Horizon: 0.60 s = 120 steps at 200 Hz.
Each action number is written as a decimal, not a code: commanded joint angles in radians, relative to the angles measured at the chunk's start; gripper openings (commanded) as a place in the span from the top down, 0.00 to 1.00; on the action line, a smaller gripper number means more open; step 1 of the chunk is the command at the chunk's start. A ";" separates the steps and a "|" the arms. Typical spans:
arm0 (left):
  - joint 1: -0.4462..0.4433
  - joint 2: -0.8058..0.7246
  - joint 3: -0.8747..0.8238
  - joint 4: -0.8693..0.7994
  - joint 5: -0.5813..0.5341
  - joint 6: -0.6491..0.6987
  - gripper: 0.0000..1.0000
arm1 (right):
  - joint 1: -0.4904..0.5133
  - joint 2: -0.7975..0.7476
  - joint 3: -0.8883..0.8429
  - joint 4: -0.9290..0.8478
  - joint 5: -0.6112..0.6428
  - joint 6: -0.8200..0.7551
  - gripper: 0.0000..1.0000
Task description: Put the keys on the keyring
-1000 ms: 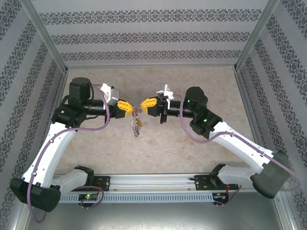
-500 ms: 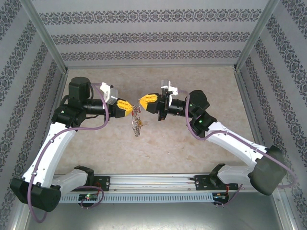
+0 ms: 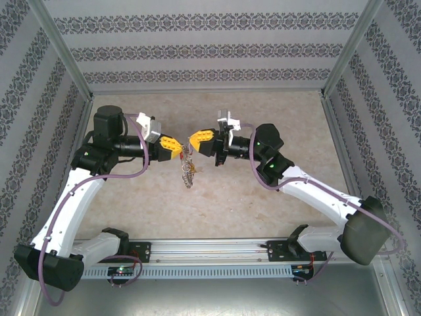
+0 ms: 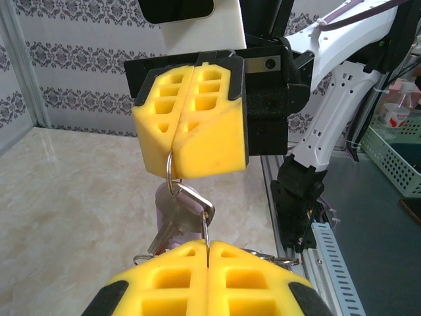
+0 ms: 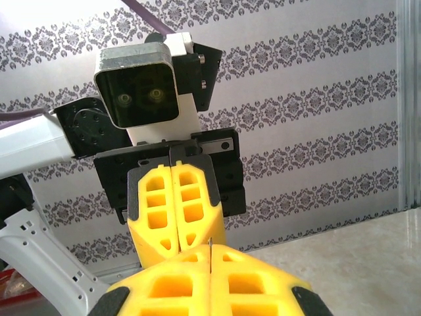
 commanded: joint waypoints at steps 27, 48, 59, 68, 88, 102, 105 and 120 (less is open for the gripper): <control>0.020 -0.026 -0.014 0.055 -0.114 -0.003 1.00 | -0.089 -0.129 -0.186 -0.030 0.133 0.044 1.00; 0.023 -0.027 -0.015 0.061 -0.114 -0.007 1.00 | -0.118 -0.158 -0.257 -0.108 0.211 0.042 1.00; 0.024 -0.028 -0.018 0.062 -0.113 -0.008 1.00 | -0.124 -0.174 -0.295 -0.146 0.260 0.026 1.00; 0.025 -0.029 -0.020 0.066 -0.115 -0.009 1.00 | -0.133 -0.177 -0.329 -0.172 0.282 0.009 1.00; 0.027 -0.031 -0.024 0.076 -0.111 -0.015 1.00 | -0.151 -0.145 -0.388 -0.184 0.313 0.004 1.00; 0.029 -0.028 -0.027 0.082 -0.107 -0.022 1.00 | -0.152 -0.095 -0.418 -0.177 0.350 0.007 1.00; 0.029 -0.029 -0.027 0.084 -0.107 -0.022 1.00 | -0.152 -0.081 -0.423 -0.172 0.354 0.012 1.00; 0.029 -0.031 -0.030 0.087 -0.104 -0.026 1.00 | -0.152 -0.006 -0.436 -0.157 0.366 0.030 1.00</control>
